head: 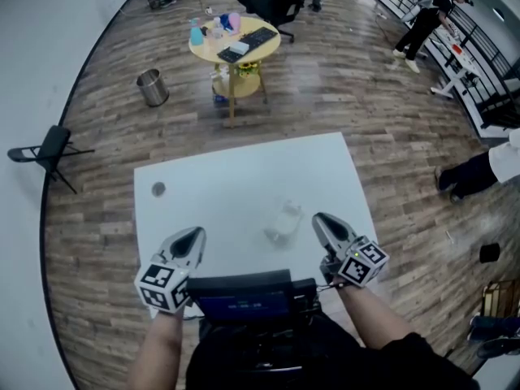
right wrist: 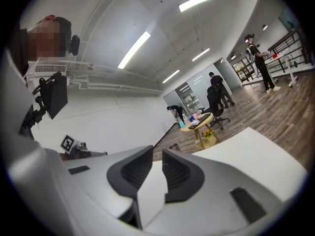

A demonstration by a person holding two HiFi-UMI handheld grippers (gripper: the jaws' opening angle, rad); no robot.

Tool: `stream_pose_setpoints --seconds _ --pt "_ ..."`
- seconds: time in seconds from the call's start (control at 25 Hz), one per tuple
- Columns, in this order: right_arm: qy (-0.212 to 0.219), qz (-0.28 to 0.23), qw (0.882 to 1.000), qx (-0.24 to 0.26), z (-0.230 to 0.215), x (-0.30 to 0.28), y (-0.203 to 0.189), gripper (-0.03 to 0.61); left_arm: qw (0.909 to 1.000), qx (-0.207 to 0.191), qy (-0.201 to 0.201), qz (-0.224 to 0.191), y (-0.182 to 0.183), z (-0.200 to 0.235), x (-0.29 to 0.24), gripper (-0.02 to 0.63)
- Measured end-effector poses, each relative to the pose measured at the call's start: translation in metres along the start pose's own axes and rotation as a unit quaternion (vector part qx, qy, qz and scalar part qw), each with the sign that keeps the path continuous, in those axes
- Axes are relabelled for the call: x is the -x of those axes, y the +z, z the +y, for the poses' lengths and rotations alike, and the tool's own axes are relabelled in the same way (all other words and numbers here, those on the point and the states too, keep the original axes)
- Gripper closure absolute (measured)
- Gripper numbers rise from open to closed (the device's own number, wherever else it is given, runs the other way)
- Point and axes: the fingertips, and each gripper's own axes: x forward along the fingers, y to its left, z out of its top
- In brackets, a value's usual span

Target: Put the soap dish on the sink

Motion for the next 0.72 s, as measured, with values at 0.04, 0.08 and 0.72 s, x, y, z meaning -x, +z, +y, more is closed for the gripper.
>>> stream_pose_setpoints --seconds 0.04,0.08,0.72 --pt "-0.003 -0.001 1.000 0.002 -0.001 0.002 -0.001 0.511 1.0000 0.001 0.001 0.001 -0.002 0.000 0.001 0.604" --pt "-0.006 -0.002 1.000 0.004 -0.001 0.003 -0.001 0.511 1.0000 0.001 0.001 0.001 -0.004 0.000 0.002 0.604" --pt "-0.059 0.017 0.998 0.031 -0.020 0.014 -0.027 0.572 0.9999 0.007 0.005 0.005 -0.014 0.003 0.003 0.604"
